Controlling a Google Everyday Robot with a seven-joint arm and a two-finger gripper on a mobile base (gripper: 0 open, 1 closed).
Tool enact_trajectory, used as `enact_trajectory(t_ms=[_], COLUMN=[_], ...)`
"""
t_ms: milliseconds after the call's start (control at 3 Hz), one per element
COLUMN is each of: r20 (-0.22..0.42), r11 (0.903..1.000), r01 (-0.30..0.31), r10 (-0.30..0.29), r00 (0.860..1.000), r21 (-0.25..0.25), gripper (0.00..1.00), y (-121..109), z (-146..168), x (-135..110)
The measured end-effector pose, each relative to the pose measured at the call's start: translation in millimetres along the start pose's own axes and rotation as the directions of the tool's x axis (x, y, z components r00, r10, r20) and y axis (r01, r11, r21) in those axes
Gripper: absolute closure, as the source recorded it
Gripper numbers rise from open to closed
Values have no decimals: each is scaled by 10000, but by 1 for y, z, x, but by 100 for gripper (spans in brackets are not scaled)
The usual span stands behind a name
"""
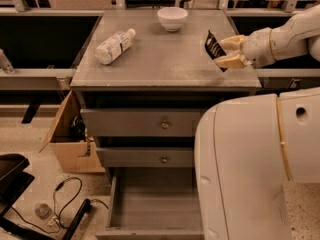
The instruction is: Pick rxbar chocolate from bottom drawer and place on counter
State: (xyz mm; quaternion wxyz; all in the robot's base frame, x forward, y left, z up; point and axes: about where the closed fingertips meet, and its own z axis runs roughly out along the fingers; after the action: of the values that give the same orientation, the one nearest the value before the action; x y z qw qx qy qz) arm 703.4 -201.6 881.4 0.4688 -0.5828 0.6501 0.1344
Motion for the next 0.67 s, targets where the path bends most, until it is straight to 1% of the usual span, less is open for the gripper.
enact_trajectory(t_ms=[333, 667], r20=[-128, -717], r11=[9980, 9907], r01=[-118, -885], r10=[110, 813], r00=[9999, 9941], r21=[-627, -1035], gripper=[100, 100], y=[-12, -17], z=[18, 29], x=[14, 55])
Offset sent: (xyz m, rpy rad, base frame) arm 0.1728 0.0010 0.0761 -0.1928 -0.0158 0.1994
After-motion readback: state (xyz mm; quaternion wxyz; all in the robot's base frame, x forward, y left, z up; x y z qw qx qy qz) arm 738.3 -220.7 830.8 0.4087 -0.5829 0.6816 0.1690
